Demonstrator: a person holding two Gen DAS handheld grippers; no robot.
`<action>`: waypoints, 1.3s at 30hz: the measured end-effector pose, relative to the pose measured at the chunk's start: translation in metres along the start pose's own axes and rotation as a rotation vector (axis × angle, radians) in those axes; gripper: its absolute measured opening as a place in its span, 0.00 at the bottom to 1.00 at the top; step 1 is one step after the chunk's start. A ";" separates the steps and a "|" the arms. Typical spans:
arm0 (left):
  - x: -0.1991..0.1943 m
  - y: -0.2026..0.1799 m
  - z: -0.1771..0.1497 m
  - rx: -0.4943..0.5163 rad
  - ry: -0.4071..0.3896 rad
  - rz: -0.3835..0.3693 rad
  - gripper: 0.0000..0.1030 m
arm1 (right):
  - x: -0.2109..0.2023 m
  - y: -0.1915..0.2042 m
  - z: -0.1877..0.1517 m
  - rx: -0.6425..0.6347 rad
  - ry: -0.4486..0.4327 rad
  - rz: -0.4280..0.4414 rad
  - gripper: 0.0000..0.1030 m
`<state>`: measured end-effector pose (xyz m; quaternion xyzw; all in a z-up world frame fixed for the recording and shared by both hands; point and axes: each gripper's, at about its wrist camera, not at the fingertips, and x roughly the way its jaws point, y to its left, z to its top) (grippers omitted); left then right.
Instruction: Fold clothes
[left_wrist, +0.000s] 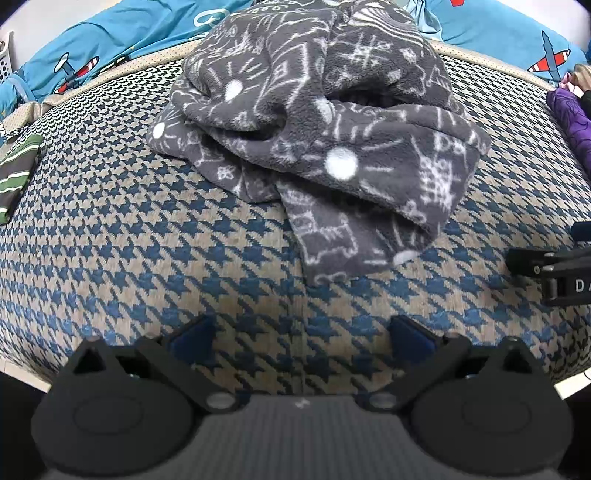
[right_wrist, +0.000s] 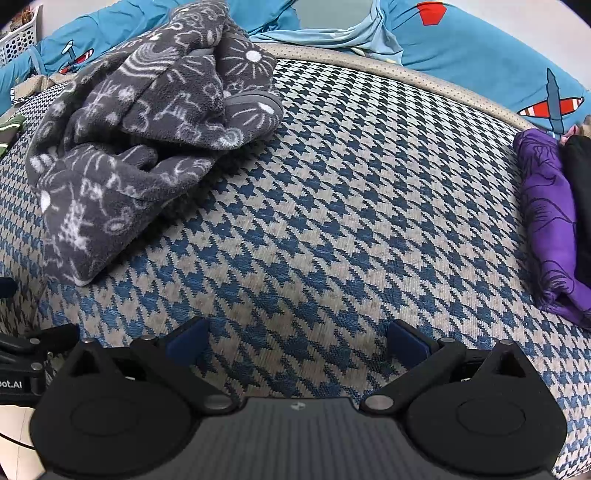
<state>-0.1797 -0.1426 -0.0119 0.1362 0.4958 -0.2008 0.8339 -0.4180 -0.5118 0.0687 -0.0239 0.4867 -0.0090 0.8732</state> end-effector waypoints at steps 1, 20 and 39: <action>0.001 -0.001 0.001 -0.001 0.000 0.001 1.00 | -0.002 -0.001 -0.003 0.000 0.000 0.000 1.00; 0.010 -0.015 0.014 -0.034 0.003 0.020 1.00 | -0.072 -0.043 -0.082 0.001 -0.011 -0.004 1.00; 0.000 -0.024 0.022 -0.028 -0.013 0.023 1.00 | -0.084 0.037 -0.035 -0.013 -0.042 0.018 1.00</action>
